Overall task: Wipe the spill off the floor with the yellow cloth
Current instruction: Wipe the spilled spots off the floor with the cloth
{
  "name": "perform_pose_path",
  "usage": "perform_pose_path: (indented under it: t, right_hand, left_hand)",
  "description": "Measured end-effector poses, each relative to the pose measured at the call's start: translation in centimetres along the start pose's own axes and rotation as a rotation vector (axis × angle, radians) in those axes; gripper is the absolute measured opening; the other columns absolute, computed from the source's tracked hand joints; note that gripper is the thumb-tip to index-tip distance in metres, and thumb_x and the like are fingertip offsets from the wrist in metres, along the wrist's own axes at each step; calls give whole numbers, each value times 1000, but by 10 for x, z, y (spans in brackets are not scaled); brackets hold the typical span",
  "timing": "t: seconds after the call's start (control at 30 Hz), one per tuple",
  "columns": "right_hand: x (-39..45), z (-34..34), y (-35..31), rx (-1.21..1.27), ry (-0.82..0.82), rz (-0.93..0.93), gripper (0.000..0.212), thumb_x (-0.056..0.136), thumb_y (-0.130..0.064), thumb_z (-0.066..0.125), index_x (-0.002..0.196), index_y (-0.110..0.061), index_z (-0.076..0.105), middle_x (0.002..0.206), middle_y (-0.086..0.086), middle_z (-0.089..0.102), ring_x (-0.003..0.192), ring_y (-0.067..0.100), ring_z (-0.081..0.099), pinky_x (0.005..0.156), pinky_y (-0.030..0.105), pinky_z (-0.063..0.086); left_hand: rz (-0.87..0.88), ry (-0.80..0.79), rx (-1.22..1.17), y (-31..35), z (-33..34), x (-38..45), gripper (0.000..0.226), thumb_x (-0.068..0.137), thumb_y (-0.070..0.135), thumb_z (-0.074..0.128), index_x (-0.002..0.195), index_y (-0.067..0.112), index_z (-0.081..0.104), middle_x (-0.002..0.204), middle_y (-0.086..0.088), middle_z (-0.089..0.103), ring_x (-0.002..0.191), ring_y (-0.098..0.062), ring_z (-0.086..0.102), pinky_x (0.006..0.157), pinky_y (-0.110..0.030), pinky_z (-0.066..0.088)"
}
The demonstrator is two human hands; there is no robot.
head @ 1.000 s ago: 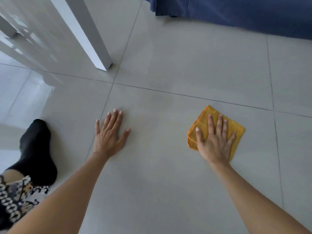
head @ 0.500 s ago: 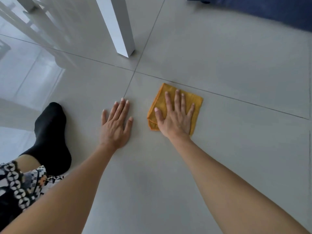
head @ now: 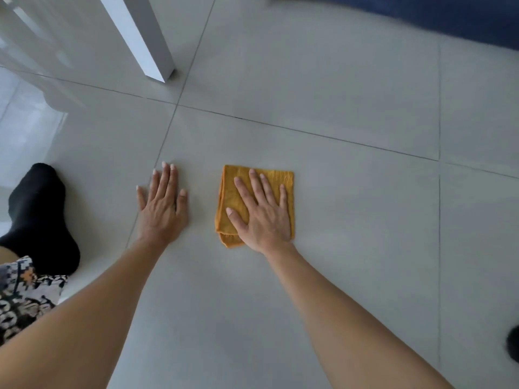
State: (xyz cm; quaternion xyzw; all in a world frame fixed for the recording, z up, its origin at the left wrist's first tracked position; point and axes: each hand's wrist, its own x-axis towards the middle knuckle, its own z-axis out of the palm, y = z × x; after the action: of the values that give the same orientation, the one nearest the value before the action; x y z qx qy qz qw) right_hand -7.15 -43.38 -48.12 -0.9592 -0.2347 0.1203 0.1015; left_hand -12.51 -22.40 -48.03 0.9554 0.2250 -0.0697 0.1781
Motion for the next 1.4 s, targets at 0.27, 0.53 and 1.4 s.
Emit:
perform_pose_path:
  t: [0.27, 0.53, 1.4]
  right_hand:
    - [-54, -17, 111, -33, 60, 205, 69, 90, -67, 24, 153, -39, 13, 163, -5, 6, 150, 17, 9, 117, 51, 2]
    - [-108, -38, 211, -31, 95, 386, 70, 88, -68, 20, 152, -39, 15, 163, -5, 8, 150, 16, 10, 117, 52, 7]
    - [-97, 2, 70, 12, 128, 473, 70, 92, -62, 23, 153, -30, 19, 163, 5, 11, 149, 25, 12, 115, 59, 8]
  left_hand:
    - [147, -63, 23, 49, 22, -50, 64, 92, 46, 11, 152, 24, 8, 158, 12, 0, 145, -7, -4, 116, -45, -5]
    - [239, -102, 59, 103, 47, -75, 66, 92, 50, 13, 152, 25, 7, 159, 9, 2, 145, -8, -6, 117, -46, -4]
    - [160, -68, 114, -3, 7, -67, 71, 90, 57, 14, 152, 24, 5, 159, 8, 3, 144, -7, -1, 117, -44, -4]
